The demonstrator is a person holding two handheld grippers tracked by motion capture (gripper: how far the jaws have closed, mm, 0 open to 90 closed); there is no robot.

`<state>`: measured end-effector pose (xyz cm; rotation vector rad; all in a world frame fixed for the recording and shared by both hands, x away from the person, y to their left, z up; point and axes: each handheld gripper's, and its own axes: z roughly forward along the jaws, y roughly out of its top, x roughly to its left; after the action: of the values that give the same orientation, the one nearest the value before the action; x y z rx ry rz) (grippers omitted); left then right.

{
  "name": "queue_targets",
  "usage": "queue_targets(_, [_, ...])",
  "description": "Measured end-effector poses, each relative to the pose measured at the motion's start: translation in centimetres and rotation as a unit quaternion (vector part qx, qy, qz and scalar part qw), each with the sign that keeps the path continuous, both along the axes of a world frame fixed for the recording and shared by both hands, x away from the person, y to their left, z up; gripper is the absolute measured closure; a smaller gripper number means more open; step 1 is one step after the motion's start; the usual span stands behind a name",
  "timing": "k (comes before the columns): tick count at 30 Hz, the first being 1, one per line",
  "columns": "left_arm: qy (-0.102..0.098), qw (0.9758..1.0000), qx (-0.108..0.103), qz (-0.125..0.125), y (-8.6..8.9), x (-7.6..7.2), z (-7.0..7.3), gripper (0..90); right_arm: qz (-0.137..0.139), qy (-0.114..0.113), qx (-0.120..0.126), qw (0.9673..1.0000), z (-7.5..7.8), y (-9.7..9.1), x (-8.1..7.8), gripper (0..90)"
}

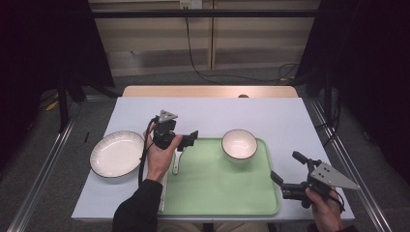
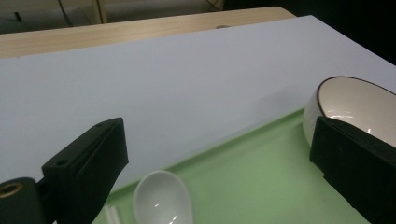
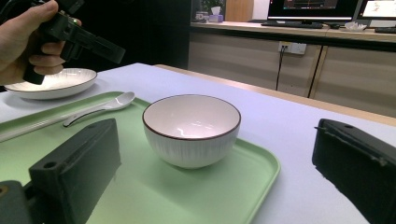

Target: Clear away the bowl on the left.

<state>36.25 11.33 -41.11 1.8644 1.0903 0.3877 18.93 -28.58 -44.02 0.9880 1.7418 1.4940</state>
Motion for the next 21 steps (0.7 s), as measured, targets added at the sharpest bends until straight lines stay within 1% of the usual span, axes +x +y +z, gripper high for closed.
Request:
queue_targets(2, [0.0,1.0,-0.005,0.007,1.0,0.0,0.1,4.1,-0.001,0.003,0.0,1.0,0.0,0.0,-0.1,0.5])
queue_targets(3, [-0.003,0.9999,-0.001,0.016,1.6,-0.1,0.3,4.1,0.0,0.003,0.0,1.0,0.0,0.0,-0.1,0.5])
queue_targets(4, [-0.004,0.9998,0.001,0.019,1.9,-0.1,0.3,4.1,-0.001,0.002,-0.001,1.0,0.0,0.0,0.0,0.5])
queue_targets(7, [-0.007,0.9994,-0.004,0.033,3.3,-0.3,0.6,4.1,0.0,0.0,0.0,1.0,0.0,0.0,0.0,0.5])
queue_targets(8, [-0.006,0.9994,-0.003,0.033,3.8,-0.4,0.6,4.1,0.001,0.001,0.001,1.0,0.0,0.0,0.0,0.5])
queue_targets(10, [-0.01,0.9992,0.005,0.038,4.6,-0.6,0.6,4.1,0.0,0.002,-0.001,1.0,0.0,0.0,0.0,0.5])
queue_targets(12, [-0.01,0.9988,0.001,0.049,5.5,-0.7,0.6,4.1,-0.001,0.002,0.001,1.0,0.0,0.0,0.0,0.5])
queue_targets(14, [-0.015,0.9986,0.001,0.05,6.4,-1.0,0.7,4.3,-0.001,0.002,0.001,1.0,-0.1,0.0,0.0,0.5])
queue_targets(16, [-0.015,0.9986,0.0,0.05,7.1,-1.2,0.6,4.3,-0.002,0.003,-0.001,1.0,-0.1,0.0,0.0,0.5])
queue_targets(17, [-0.017,0.9983,0.001,0.055,7.4,-1.3,0.6,4.3,-0.002,0.003,0.0,1.0,-0.1,0.0,0.0,0.5])
queue_targets(19, [-0.016,0.9984,-0.002,0.055,8.0,-1.4,0.5,4.6,-0.003,0.004,-0.001,1.0,-0.1,0.0,0.0,0.5])
queue_targets(21, [-0.013,0.998,-0.008,0.062,8.8,-1.7,0.3,5.1,0.0,0.002,-0.001,1.0,-0.1,0.0,0.1,0.5])
